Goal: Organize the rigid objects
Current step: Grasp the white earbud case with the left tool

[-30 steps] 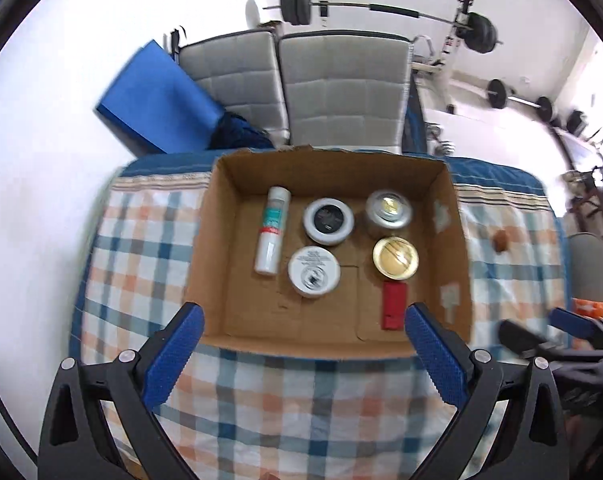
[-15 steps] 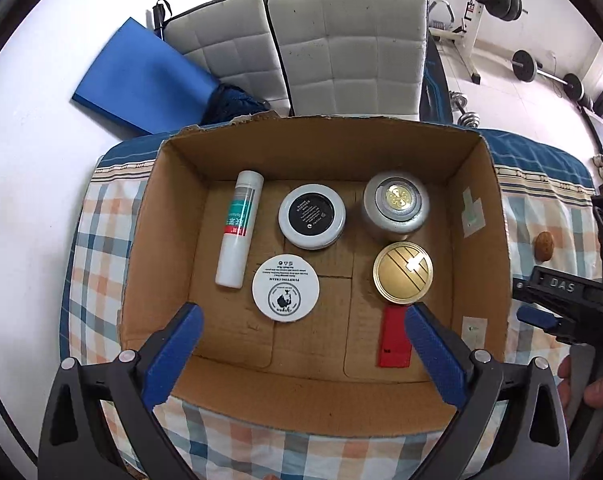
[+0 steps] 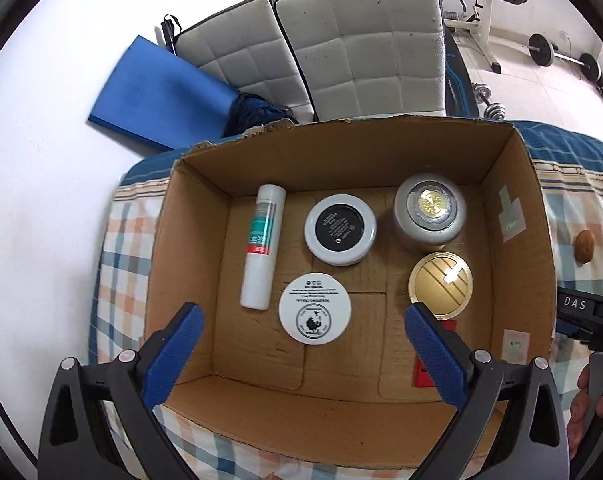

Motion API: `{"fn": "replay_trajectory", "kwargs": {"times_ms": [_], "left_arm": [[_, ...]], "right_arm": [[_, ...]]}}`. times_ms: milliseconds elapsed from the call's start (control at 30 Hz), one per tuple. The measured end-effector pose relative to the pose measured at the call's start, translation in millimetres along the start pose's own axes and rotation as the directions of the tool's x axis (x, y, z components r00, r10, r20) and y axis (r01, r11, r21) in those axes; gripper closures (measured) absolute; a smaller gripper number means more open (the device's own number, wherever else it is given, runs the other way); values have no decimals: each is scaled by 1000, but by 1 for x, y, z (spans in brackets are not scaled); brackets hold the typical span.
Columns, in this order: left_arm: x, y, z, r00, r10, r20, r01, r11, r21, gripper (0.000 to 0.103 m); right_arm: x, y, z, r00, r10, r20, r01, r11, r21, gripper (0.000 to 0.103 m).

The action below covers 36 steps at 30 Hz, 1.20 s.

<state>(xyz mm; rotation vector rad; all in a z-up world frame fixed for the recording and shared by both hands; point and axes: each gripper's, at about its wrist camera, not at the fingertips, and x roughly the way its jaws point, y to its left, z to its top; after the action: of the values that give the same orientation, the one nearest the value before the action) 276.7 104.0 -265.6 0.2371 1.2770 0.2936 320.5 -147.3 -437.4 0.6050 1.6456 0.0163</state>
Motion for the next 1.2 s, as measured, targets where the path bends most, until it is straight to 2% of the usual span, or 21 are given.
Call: {"fn": "replay_trajectory", "kwargs": {"times_ms": [67, 133, 233, 267, 367, 467, 600, 667, 733, 767, 800, 867, 933, 1000, 1033, 1100, 1133, 1200], "left_arm": [[1, 1, -1, 1000, 2, -2, -2, 1000, -1, 0], [2, 2, -2, 1000, -3, -7, 3, 1000, -6, 0], [4, 1, -3, 1000, 3, -12, -3, 1000, -3, 0], [4, 1, -4, 1000, 2, -15, -2, 1000, -3, 0], [1, 2, -5, 1000, -3, -15, 3, 1000, -6, 0], [-7, 2, -5, 1000, -13, 1, 13, 1000, -11, 0], [-21, -8, -5, 998, -69, 13, 69, 998, -9, 0], [-37, -23, -3, 992, -120, 31, 120, 993, 7, 0], [-53, -40, -1, 985, -165, 44, 164, 986, 35, 0], [-64, -54, 0, 979, -199, 49, 196, 979, 61, 0], [-74, -66, 0, 972, -230, 52, 225, 971, 86, 0], [-93, -94, -1, 955, -291, 57, 281, 950, 139, 0], [-105, -129, -6, 944, -325, 55, 307, 928, 212, 0], [-101, -159, -11, 937, -351, 9, 336, 903, 267, 0], [-92, -180, -16, 932, -359, -44, 355, 887, 295, 0], [-77, -204, -21, 906, -403, -125, 422, 856, 299, 2], [-66, -216, -24, 902, -401, -159, 431, 853, 296, 5], [-45, -239, -27, 883, -413, -224, 464, 838, 286, 24]], "right_arm": [[1, 4, -2, 1000, -7, 9, 7, 1000, 6, 37], [2, 10, -3, 999, -38, 30, 38, 999, -26, 42], [0, 25, -14, 994, -103, 44, 108, 987, -116, 60], [1, 34, -18, 987, -156, 48, 162, 976, -149, 64], [3, 44, -26, 966, -250, 66, 258, 937, -237, 64], [-1, 32, -35, 947, -312, 77, 321, 907, -272, 64], [-15, -10, -42, 945, -320, 63, 326, 919, -221, 64], [-26, -35, -45, 967, -250, 52, 256, 952, -167, 63], [-39, -57, -49, 986, -162, 22, 164, 982, -94, 61], [-48, -65, -52, 992, -126, 28, 127, 989, -71, 56], [-59, -73, -55, 994, -102, 48, 105, 993, -53, 46], [-88, -89, -64, 988, -108, 111, 110, 994, -15, 37], [-110, -103, -71, 981, -125, 148, 126, 992, 8, 37], [-132, -118, -60, 974, -144, 174, 142, 990, 23, 37], [-140, -124, -58, 970, -163, 182, 161, 987, 23, 37], [-155, -153, -58, 963, -191, 190, 188, 982, 34, 37], [-158, -165, -57, 962, -199, 189, 195, 980, 41, 37], [-159, -183, -51, 962, -200, 186, 192, 979, 63, 37]]}}
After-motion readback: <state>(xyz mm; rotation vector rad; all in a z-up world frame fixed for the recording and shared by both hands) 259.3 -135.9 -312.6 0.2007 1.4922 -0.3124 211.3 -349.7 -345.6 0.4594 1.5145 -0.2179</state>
